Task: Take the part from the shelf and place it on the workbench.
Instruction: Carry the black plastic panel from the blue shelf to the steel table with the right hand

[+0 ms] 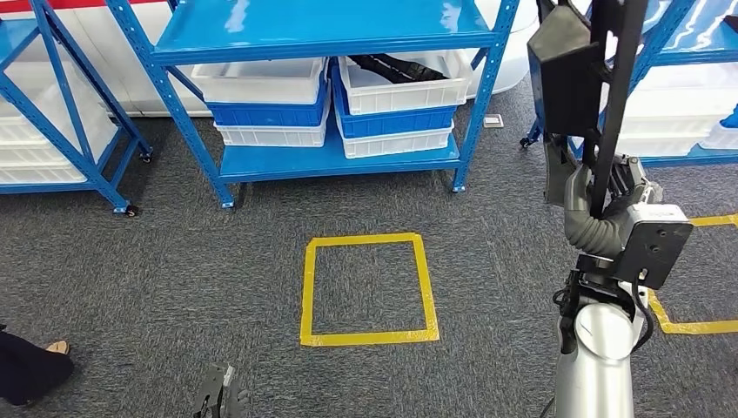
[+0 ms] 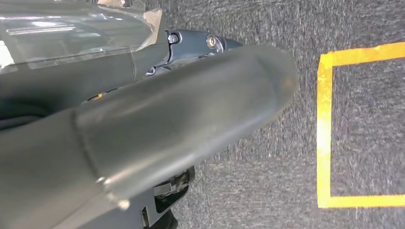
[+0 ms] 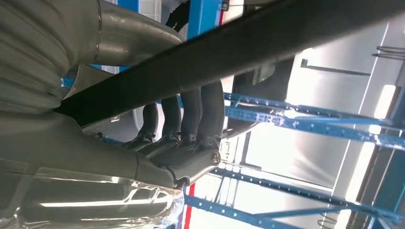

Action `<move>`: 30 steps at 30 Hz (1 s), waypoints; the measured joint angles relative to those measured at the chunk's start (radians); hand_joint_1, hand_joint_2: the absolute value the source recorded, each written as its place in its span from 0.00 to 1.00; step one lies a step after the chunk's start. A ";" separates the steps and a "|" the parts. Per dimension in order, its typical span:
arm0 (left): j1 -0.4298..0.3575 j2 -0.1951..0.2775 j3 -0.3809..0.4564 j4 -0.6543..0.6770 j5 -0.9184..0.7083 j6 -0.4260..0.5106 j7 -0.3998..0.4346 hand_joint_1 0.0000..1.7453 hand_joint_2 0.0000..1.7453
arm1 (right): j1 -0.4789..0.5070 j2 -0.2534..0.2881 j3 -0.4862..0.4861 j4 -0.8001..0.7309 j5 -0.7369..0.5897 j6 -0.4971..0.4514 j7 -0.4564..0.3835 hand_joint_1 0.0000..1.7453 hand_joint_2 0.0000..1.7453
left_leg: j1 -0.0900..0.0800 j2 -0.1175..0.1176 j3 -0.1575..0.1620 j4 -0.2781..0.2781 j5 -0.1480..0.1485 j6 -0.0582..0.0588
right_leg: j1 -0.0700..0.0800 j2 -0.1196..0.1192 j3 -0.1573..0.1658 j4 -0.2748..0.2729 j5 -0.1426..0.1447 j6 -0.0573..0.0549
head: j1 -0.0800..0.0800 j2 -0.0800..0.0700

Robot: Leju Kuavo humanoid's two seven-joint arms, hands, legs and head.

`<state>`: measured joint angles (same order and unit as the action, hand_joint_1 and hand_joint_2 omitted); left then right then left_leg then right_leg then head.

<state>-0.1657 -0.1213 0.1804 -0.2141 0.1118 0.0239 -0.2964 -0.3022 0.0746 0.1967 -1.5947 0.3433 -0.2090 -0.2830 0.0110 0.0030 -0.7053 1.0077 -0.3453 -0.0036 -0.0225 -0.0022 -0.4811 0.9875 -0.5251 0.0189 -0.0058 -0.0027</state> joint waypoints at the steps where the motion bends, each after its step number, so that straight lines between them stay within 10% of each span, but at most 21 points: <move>1: 0.003 0.001 0.003 0.000 0.003 0.001 -0.002 0.00 0.00 | -0.004 0.000 -0.001 0.006 0.000 0.000 0.000 1.00 1.00 | 0.002 -0.001 -0.011 0.035 -0.048 -0.004 | -0.002 -0.002 -0.010 0.000 0.014 -0.013 | -0.001 0.000; 4: 0.006 0.003 0.014 0.000 0.007 0.002 -0.007 0.00 0.00 | -0.022 0.002 -0.002 0.025 0.002 0.000 0.000 1.00 1.00 | 0.003 -0.003 -0.047 0.225 -0.196 -0.011 | 0.007 -0.003 -0.053 0.004 0.055 -0.033 | -0.001 0.000; 6: 0.007 0.006 0.021 0.000 0.008 0.002 -0.009 0.00 0.00 | -0.033 0.003 -0.002 0.037 0.005 0.000 0.001 1.00 1.00 | 0.003 -0.004 -0.032 0.291 -0.186 -0.008 | 0.015 -0.003 -0.088 0.011 0.077 -0.034 | -0.001 0.000; 8: 0.007 0.008 0.025 0.000 0.010 0.002 -0.010 0.00 0.00 | -0.042 0.004 -0.002 0.046 0.007 0.000 0.002 1.00 1.00 | 0.000 -0.005 0.047 0.227 -0.140 0.006 | 0.021 -0.003 -0.121 0.021 0.097 -0.033 | -0.001 0.000; 12: 0.005 0.017 0.028 -0.004 0.012 0.003 -0.013 0.00 0.00 | -0.059 0.005 -0.003 0.059 0.009 0.000 0.002 1.00 1.00 | -0.016 -0.006 0.203 0.003 -0.172 0.037 | 0.024 -0.007 -0.150 0.024 0.132 -0.014 | 0.000 0.000; 15: 0.007 0.015 0.036 -0.004 0.014 0.003 -0.016 0.00 0.00 | -0.073 0.004 -0.004 0.073 0.008 0.000 0.002 1.00 1.00 | -0.017 -0.001 0.189 -0.023 -0.137 0.051 | 0.021 -0.007 -0.165 0.030 0.134 0.000 | 0.000 0.000; 20: 0.009 0.013 0.048 -0.004 0.017 0.003 -0.020 0.00 0.00 | -0.087 0.003 -0.004 0.089 0.008 0.000 0.002 1.00 1.00 | -0.005 0.008 0.106 -0.033 -0.057 0.056 | 0.003 -0.001 -0.223 0.271 -0.039 0.014 | 0.009 0.000; 22: 0.009 0.011 0.051 -0.004 0.017 0.003 -0.020 0.00 0.00 | -0.087 0.003 -0.004 0.094 0.008 0.000 0.002 1.00 1.00 | 0.003 0.009 0.064 -0.029 -0.027 0.044 | -0.010 -0.001 -0.191 0.294 -0.006 0.049 | 0.009 0.000; 24: 0.010 0.012 0.053 -0.004 0.017 0.003 -0.020 0.00 0.00 | -0.090 0.003 -0.004 0.097 0.008 0.000 0.002 1.00 1.00 | 0.011 0.010 0.025 -0.018 -0.002 0.027 | -0.022 -0.001 -0.098 0.192 0.021 0.078 | 0.010 0.000; 27: 0.010 0.013 0.053 -0.005 0.017 0.003 -0.022 0.00 0.00 | -0.096 0.006 -0.003 0.099 0.009 0.000 0.004 1.00 1.00 | 0.010 0.009 -0.006 -0.009 0.032 0.001 | -0.014 0.004 0.002 0.026 -0.031 0.055 | 0.007 0.000; 30: 0.016 0.014 0.055 -0.005 0.017 0.008 -0.036 0.00 0.00 | -0.101 0.007 -0.003 0.105 0.013 0.000 0.015 1.00 1.00 | 0.018 0.009 -0.014 -0.017 0.037 -0.015 | -0.012 0.003 -0.018 0.019 -0.018 0.011 | 0.003 0.000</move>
<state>-0.1498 -0.1072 0.2350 -0.2192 0.1287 0.0319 -0.3322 -0.4036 0.0812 0.1937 -1.4898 0.3568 -0.2087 -0.2684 0.0290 0.0120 -0.7191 0.9909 -0.3087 -0.0188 -0.0349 0.0010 -0.4995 1.0066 -0.5436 0.0295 -0.0025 -0.0027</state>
